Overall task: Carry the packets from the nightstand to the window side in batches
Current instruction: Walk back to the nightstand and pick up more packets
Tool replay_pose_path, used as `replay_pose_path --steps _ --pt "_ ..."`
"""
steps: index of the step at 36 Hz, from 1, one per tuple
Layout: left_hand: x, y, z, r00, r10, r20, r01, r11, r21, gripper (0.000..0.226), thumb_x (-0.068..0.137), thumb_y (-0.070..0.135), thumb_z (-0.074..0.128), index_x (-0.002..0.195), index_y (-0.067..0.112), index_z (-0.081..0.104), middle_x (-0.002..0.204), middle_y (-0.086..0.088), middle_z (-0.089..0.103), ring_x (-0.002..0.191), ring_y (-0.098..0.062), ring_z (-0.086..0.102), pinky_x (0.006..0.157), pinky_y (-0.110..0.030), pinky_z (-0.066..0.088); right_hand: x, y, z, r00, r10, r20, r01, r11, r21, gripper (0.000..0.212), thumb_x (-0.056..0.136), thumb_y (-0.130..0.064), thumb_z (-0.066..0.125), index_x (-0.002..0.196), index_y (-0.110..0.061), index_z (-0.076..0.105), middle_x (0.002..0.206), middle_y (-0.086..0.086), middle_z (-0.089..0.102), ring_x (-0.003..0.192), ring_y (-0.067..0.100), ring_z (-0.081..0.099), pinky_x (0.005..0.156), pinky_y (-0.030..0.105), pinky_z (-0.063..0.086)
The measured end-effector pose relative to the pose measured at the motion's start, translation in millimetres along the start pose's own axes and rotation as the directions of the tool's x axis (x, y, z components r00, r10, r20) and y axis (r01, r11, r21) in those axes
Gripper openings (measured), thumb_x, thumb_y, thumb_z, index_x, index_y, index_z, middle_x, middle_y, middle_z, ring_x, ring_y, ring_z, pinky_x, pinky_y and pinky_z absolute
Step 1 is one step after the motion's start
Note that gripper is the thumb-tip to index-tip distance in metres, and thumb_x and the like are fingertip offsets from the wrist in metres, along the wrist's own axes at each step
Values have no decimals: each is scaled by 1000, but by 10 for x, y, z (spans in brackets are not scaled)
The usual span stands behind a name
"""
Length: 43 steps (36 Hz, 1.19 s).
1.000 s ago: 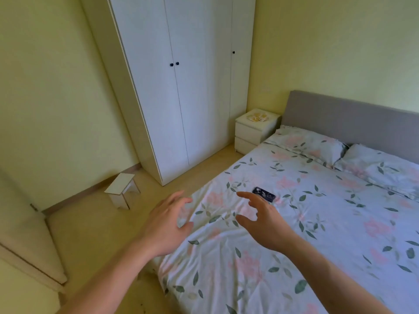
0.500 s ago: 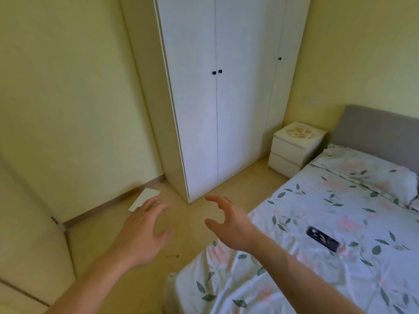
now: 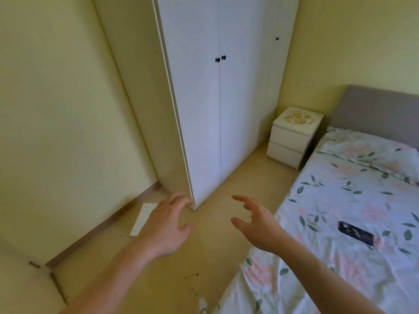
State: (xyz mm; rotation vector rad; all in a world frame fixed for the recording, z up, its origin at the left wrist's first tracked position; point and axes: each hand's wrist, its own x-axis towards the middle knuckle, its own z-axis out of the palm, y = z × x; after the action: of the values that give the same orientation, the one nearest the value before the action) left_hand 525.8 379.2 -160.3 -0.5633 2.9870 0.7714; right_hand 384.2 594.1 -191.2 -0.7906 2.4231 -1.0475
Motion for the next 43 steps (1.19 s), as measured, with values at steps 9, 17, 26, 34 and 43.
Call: replay_pose_path --steps 9,17,26,34,43 --pt "1298 -350 -286 986 160 53 -163 986 45 52 96 39 58 144 38 41 158 23 21 145 -6 28 116 -23 26 1115 -40 -29 984 94 -153 -93 996 15 57 95 -38 64 146 -43 39 149 -8 45 137 11 43 107 33 45" --pt "2788 -552 -556 966 225 125 -235 969 70 50 96 36 58 143 37 42 159 23 18 145 -7 27 119 -27 25 2397 -19 -86 964 167 -206 -151 984 92 58 95 -41 64 147 -45 37 150 -7 45 138 11 43 111 39 44" --pt "4320 -559 -751 937 313 157 -321 947 31 49 96 37 61 142 37 44 157 26 21 141 -4 31 115 -25 28 3561 -42 -586 939 195 -282 -176 980 92 59 95 -39 64 147 -44 37 151 -15 42 140 9 41 113 34 40" --pt "5655 -390 -550 891 392 228 -388 919 -68 50 96 41 60 142 40 41 157 25 21 146 -4 25 118 -26 24 4418 148 -1075 888 271 -373 -260 962 79 58 96 -37 63 147 -43 37 151 -17 39 139 8 40 112 32 38" --pt "7269 -74 -356 814 498 298 -476 867 -148 51 95 40 61 143 37 43 156 22 25 145 -7 29 118 -29 28 5391 450 -1567 801 412 -433 -393 909 138 57 97 -37 63 148 -41 38 144 -17 41 140 11 40 114 37 39"
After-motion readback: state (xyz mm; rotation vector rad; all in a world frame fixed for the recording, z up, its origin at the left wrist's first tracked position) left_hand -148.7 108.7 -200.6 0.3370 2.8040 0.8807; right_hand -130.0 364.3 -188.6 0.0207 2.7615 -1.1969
